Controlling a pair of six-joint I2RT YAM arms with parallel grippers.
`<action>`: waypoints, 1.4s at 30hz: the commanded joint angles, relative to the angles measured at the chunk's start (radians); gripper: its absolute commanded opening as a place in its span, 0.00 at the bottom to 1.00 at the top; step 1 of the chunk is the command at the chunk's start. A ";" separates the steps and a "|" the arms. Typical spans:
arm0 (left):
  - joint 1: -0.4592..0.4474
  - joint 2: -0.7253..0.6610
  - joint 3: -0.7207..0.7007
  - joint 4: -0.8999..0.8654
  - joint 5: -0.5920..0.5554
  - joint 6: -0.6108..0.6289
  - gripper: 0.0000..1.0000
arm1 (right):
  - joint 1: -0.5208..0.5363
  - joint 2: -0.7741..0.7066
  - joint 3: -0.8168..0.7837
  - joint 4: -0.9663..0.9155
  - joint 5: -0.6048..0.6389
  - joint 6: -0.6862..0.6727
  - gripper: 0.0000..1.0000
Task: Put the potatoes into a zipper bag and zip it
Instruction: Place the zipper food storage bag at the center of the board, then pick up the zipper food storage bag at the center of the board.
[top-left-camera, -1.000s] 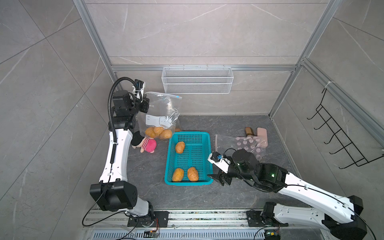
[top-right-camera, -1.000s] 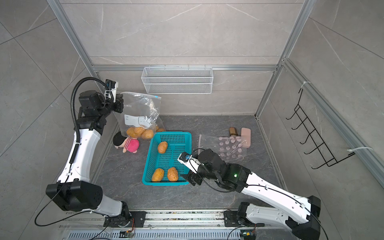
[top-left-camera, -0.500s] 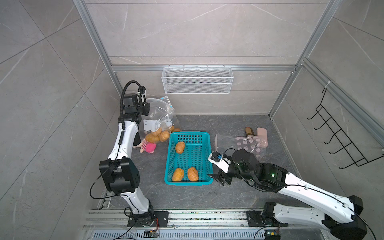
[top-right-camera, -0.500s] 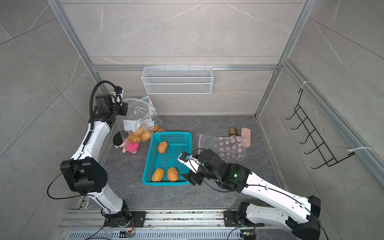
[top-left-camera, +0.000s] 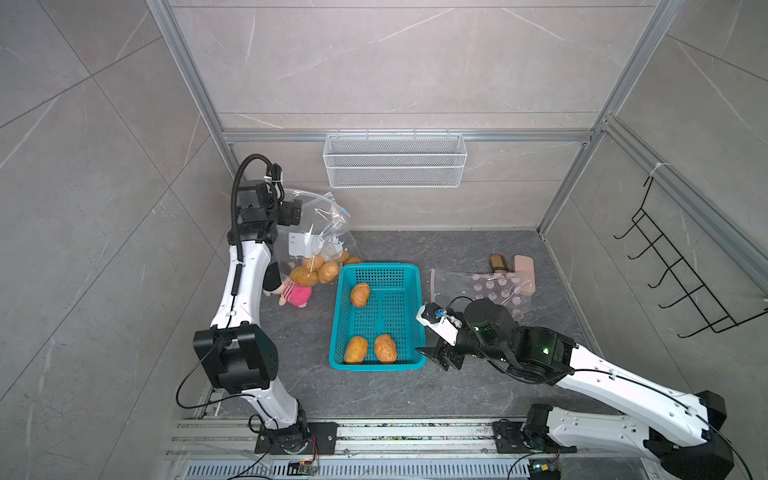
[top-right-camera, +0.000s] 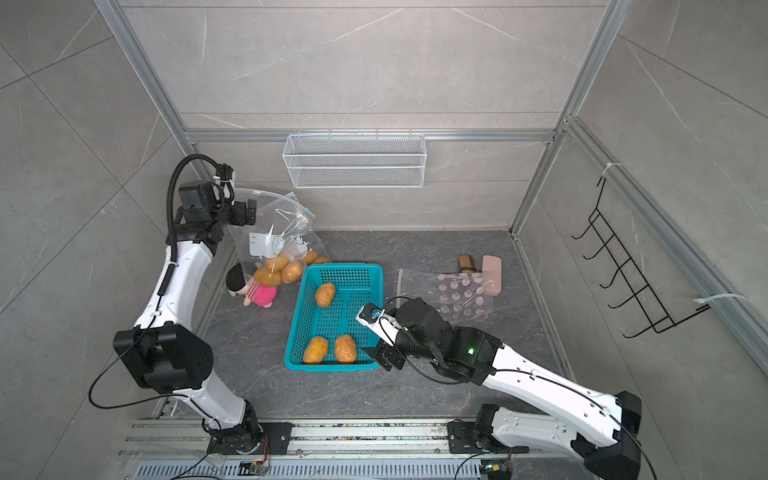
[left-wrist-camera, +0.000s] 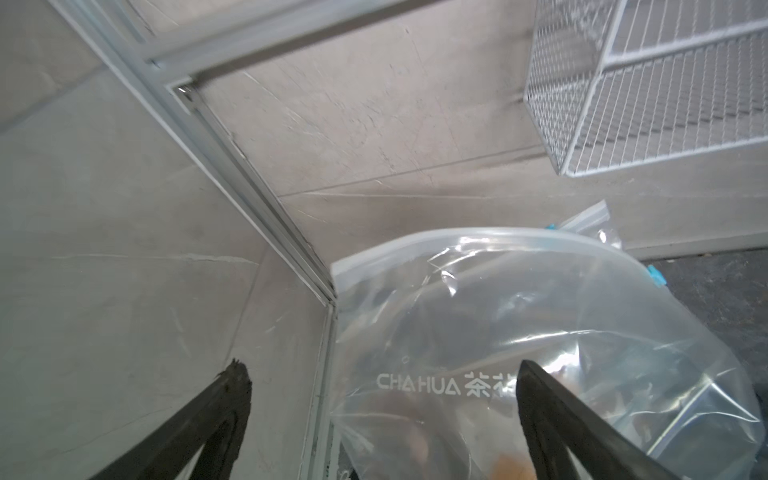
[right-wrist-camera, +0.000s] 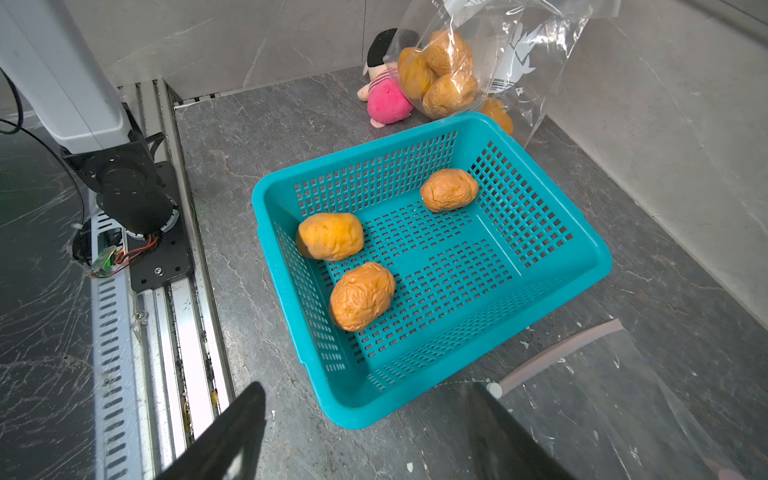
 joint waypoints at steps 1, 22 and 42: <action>0.004 -0.183 0.037 0.001 -0.055 -0.037 1.00 | 0.005 0.003 0.001 -0.001 0.017 0.028 0.76; 0.003 -1.102 -0.965 -0.207 0.585 -0.585 0.90 | -0.209 0.337 0.088 -0.105 0.404 0.443 0.81; 0.001 -1.255 -1.116 -0.237 0.537 -0.627 0.87 | -0.437 0.926 0.482 -0.184 0.295 0.610 0.71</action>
